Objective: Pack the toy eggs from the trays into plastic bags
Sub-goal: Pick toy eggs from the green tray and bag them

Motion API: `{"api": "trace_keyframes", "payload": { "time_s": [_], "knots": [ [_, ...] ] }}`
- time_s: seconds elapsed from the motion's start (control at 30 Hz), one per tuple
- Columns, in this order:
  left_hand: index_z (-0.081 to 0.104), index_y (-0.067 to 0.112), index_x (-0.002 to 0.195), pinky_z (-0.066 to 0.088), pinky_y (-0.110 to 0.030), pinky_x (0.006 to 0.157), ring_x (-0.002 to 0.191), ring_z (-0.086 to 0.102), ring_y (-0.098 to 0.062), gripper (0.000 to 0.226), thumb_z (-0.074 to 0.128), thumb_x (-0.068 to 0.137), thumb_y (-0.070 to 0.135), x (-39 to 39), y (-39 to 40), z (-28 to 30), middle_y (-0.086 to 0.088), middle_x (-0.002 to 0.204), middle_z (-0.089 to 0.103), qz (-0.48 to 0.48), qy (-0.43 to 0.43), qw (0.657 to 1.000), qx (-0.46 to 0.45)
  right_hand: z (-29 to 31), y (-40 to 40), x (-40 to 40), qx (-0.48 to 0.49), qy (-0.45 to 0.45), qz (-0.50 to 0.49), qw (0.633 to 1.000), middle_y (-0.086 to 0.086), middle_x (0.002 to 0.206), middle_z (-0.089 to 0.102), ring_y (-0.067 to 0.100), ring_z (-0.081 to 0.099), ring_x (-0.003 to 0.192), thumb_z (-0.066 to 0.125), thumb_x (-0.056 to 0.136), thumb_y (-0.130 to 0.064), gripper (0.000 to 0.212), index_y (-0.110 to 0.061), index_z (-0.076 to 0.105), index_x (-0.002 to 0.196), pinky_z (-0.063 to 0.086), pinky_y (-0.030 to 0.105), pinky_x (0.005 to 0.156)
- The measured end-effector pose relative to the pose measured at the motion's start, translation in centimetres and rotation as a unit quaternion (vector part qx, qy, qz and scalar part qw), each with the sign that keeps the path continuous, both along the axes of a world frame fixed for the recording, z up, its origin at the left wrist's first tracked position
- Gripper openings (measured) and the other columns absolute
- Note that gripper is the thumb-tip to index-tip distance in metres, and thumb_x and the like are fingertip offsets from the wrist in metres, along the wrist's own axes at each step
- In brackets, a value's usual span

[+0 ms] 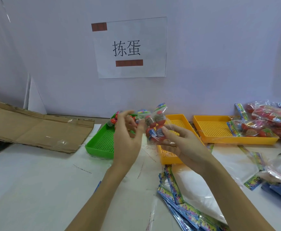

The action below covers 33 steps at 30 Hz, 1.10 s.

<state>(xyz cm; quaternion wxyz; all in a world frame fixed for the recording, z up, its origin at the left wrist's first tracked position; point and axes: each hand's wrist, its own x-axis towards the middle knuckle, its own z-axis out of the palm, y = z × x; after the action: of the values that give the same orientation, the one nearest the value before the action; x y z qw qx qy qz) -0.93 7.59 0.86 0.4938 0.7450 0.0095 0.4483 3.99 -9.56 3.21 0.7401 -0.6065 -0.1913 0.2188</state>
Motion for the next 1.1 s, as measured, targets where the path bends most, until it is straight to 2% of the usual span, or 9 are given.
{"api": "trace_keyframes", "payload": {
  "time_s": [0.07,0.13,0.27,0.33,0.53,0.63,0.77,0.97,1.1],
  "knots": [
    [0.059,0.020,0.122,0.059,-0.030,0.067,0.084,0.066,-0.017,0.044,0.064,0.094,0.053,0.3,0.8,0.3,-0.004,0.099,0.066,-0.040,0.077,0.984,-0.157,0.0,-0.2,-0.1,-0.036,-0.019,0.026,0.999,0.005,0.111,0.078,0.024,0.076,0.102,0.071,0.091,-0.042,0.038,-0.022,0.071,0.123,0.057,0.021,0.074],
    [0.069,0.008,0.114,0.056,-0.027,0.068,0.081,0.065,-0.016,0.048,0.068,0.090,0.050,0.3,1.9,0.6,-0.011,0.100,0.072,-0.136,0.140,0.938,-0.287,-0.1,-0.5,0.0,-0.089,-0.047,0.053,0.994,0.002,0.109,0.079,0.020,0.076,0.100,0.071,0.090,-0.046,0.036,-0.029,0.071,0.123,0.057,0.023,0.076],
    [0.077,0.003,0.099,0.050,-0.029,0.076,0.081,0.058,-0.018,0.025,0.078,0.083,0.022,0.0,2.9,0.6,-0.013,0.094,0.070,-0.212,0.160,0.887,-0.378,-0.2,-0.6,0.1,-0.106,-0.046,0.036,0.993,0.000,0.096,0.080,0.009,0.072,0.081,0.069,0.087,-0.053,0.032,-0.031,0.079,0.107,0.058,0.021,0.070],
    [0.076,0.007,0.096,0.051,-0.026,0.070,0.073,0.059,-0.013,0.013,0.075,0.089,0.018,0.2,2.9,0.5,-0.008,0.085,0.069,-0.184,0.134,0.904,-0.362,-0.2,-0.5,0.2,-0.076,-0.016,0.017,0.997,0.002,0.088,0.078,0.009,0.070,0.075,0.061,0.090,-0.051,0.037,-0.022,0.081,0.101,0.056,0.021,0.067],
    [0.065,0.013,0.097,0.050,-0.019,0.056,0.056,0.056,-0.006,0.009,0.063,0.104,0.018,0.4,1.9,0.3,0.008,0.063,0.062,-0.047,0.047,0.984,-0.163,-0.3,0.2,0.1,-0.066,0.002,-0.010,0.998,0.001,0.087,0.079,0.009,0.075,0.076,0.058,0.085,-0.055,0.050,-0.015,0.075,0.111,0.058,0.021,0.064],
    [0.063,0.019,0.096,0.047,-0.015,0.058,0.060,0.056,0.000,0.009,0.061,0.105,0.019,0.4,1.7,0.1,0.014,0.068,0.063,-0.024,0.022,0.987,-0.157,-0.2,0.2,-0.1,-0.032,0.034,0.049,0.998,0.007,0.105,0.079,0.022,0.077,0.097,0.072,0.083,-0.056,0.053,-0.028,0.067,0.128,0.063,0.030,0.078],
    [0.064,0.023,0.096,0.048,-0.017,0.061,0.064,0.056,-0.001,0.008,0.063,0.104,0.024,0.5,2.1,0.1,0.015,0.071,0.064,-0.005,0.018,0.990,-0.142,-0.9,0.6,-0.4,-0.014,0.048,0.117,0.992,0.011,0.111,0.078,0.035,0.075,0.105,0.091,0.072,-0.021,0.063,-0.039,0.059,0.124,0.063,0.035,0.082],
    [0.063,0.013,0.099,0.050,-0.022,0.063,0.061,0.054,-0.009,0.009,0.059,0.106,0.017,0.4,2.4,0.4,0.009,0.064,0.060,-0.032,0.036,0.977,-0.209,-1.2,0.7,-0.3,-0.060,-0.049,0.086,0.993,0.001,0.102,0.079,0.019,0.076,0.099,0.083,0.084,-0.017,0.054,-0.049,0.055,0.117,0.060,0.022,0.075],
    [0.062,0.015,0.102,0.051,-0.028,0.077,0.075,0.057,-0.006,0.010,0.057,0.107,0.021,0.3,2.0,0.4,0.003,0.087,0.063,-0.031,0.052,0.973,-0.224,-0.9,0.6,-0.2,-0.037,-0.023,0.058,0.997,0.005,0.105,0.080,0.023,0.078,0.097,0.077,0.092,-0.022,0.043,-0.032,0.054,0.127,0.062,0.025,0.075]
  ]
}}
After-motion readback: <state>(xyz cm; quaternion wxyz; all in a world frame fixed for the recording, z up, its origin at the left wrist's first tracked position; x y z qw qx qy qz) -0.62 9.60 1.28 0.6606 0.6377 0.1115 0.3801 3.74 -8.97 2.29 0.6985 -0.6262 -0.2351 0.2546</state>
